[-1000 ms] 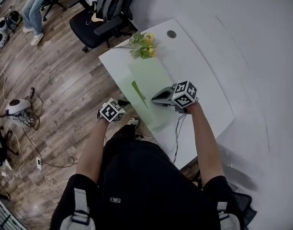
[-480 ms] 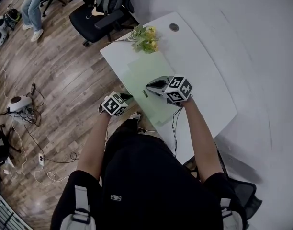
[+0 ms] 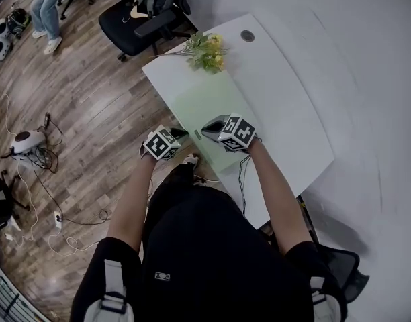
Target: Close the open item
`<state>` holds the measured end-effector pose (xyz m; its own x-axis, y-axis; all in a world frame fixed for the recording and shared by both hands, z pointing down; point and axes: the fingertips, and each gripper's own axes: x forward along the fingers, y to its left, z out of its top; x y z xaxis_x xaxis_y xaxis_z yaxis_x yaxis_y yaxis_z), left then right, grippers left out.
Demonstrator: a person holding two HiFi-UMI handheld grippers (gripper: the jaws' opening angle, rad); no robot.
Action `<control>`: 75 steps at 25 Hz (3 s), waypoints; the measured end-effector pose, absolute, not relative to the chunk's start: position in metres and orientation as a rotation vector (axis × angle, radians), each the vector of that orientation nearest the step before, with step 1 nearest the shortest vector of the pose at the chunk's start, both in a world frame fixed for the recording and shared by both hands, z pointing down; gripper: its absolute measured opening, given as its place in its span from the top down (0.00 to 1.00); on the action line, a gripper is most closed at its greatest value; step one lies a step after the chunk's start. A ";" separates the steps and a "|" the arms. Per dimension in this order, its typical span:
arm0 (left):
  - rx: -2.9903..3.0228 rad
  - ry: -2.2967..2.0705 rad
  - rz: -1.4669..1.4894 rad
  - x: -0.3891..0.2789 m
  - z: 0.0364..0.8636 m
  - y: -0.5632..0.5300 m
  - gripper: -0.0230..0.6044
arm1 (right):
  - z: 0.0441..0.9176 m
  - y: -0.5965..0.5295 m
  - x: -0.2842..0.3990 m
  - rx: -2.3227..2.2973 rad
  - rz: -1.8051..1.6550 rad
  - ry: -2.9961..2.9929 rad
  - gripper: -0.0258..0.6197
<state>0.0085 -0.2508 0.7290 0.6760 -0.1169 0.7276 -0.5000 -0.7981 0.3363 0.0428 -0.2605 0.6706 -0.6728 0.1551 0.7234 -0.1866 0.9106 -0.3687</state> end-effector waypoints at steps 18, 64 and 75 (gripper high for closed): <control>2.395 -0.399 1.094 0.023 0.732 -0.244 0.96 | 0.708 -0.240 0.051 0.143 0.474 -2.211 0.95; 2.559 -0.482 0.899 0.066 0.630 -0.160 0.96 | 0.641 -0.157 0.154 0.889 0.441 -2.410 0.95; 2.575 -0.539 0.887 0.077 0.619 -0.143 0.96 | 0.645 -0.139 0.182 0.974 0.478 -2.411 0.95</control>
